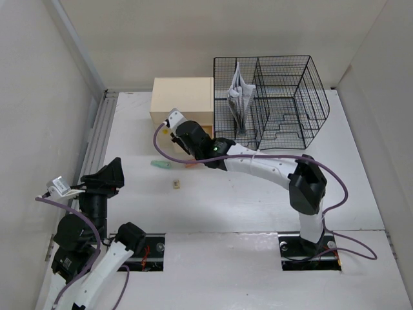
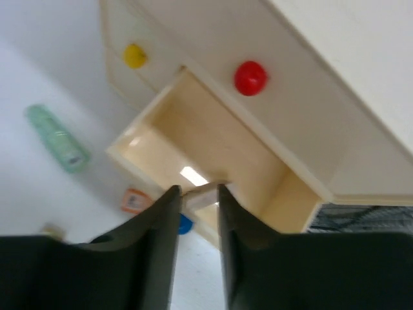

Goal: Organize the desk

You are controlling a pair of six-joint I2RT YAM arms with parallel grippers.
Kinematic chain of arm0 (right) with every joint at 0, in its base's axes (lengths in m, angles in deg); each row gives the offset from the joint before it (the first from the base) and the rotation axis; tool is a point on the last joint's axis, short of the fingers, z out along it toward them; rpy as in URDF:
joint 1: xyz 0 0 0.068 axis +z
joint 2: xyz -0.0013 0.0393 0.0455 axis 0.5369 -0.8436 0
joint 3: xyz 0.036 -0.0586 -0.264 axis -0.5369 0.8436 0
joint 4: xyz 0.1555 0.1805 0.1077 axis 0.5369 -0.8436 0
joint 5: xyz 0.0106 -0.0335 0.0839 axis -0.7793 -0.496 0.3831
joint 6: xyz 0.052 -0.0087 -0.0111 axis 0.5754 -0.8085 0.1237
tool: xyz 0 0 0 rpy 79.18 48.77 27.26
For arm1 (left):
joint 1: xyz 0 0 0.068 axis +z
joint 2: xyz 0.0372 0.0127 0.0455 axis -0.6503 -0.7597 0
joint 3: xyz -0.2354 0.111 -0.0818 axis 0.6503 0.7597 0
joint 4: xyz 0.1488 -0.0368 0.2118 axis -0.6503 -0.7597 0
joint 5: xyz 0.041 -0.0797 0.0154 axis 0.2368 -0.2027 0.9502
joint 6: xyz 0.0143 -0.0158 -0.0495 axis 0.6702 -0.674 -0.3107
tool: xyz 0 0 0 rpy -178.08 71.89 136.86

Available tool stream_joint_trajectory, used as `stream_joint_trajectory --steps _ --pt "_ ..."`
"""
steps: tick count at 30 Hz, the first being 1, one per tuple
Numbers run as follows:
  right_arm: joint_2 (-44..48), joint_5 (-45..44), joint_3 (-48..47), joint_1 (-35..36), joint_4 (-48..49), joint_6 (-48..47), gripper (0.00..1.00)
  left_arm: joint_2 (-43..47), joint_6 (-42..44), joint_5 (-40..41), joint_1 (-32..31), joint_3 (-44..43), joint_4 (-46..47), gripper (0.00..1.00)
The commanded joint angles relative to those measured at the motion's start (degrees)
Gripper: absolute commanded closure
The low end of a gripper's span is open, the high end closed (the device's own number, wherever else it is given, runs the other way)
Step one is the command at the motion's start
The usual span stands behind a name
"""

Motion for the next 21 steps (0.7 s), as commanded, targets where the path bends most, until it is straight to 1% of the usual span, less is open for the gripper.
stream_joint_trajectory --steps 1,2,3,4,7,8,10,11,13,14,16,17,18,20,21 --pt "6.1 13.13 -0.78 0.3 0.67 2.5 0.7 -0.37 0.37 0.69 -0.17 0.23 1.44 0.34" --pt "6.71 16.32 -0.78 0.3 -0.55 3.21 0.83 -0.37 0.37 0.69 -0.17 0.23 1.44 0.34" --pt "6.72 19.13 -0.78 0.3 -1.35 5.48 0.84 -0.37 0.37 0.69 -0.17 0.23 1.44 0.34" --pt "7.33 25.25 -0.78 0.3 -2.14 6.8 0.84 0.16 0.37 1.3 -0.17 0.23 1.44 0.34" --pt "6.64 33.37 1.59 0.3 -2.76 11.99 0.84 0.69 -0.24 2.0 -0.17 0.23 1.44 0.34" --pt "5.93 37.92 2.29 0.3 -2.76 13.31 0.83 1.39 -0.24 2.01 -0.17 0.23 1.44 0.34" --pt "4.18 40.68 4.22 0.83 -2.76 16.12 0.71 2.18 -0.24 2.54 -0.17 0.23 1.44 0.34" --pt "2.17 43.13 4.84 1.35 -2.76 16.13 0.67 2.97 -0.24 3.06 -0.17 0.23 1.44 0.34" --pt "0.4 45.17 5.98 1.36 -1.54 16.13 0.59 3.59 -0.77 3.06 -0.17 0.76 1.44 0.34" --pt "-1.0 45.79 6.51 1.96 -1.53 15.26 0.59 3.59 -0.77 3.06 -0.17 0.76 1.44 0.34" --pt "-2.15 48.68 6.52 1.97 -1.01 13.33 0.55 3.59 -0.77 3.58 -0.17 0.76 1.44 0.34" --pt "-2.77 50.08 5.73 1.97 -1.61 8.97 0.54 3.59 -0.77 3.59 -0.17 0.76 1.44 0.34" --pt "-3.82 54.1 5.03 2.49 -2.58 5.36 0.52 3.59 -0.77 3.59 -0.17 0.76 1.44 0.34" --pt "-5.05 55.98 3.1 2.5 -5.65 -2.8 0.48 3.59 -0.77 3.59 -0.17 0.76 1.44 0.34" --pt "-6.19 57.55 2.57 2.5 -6.62 -5.2 0.48 3.59 -0.77 3.59 -0.17 0.76 1.44 0.34"
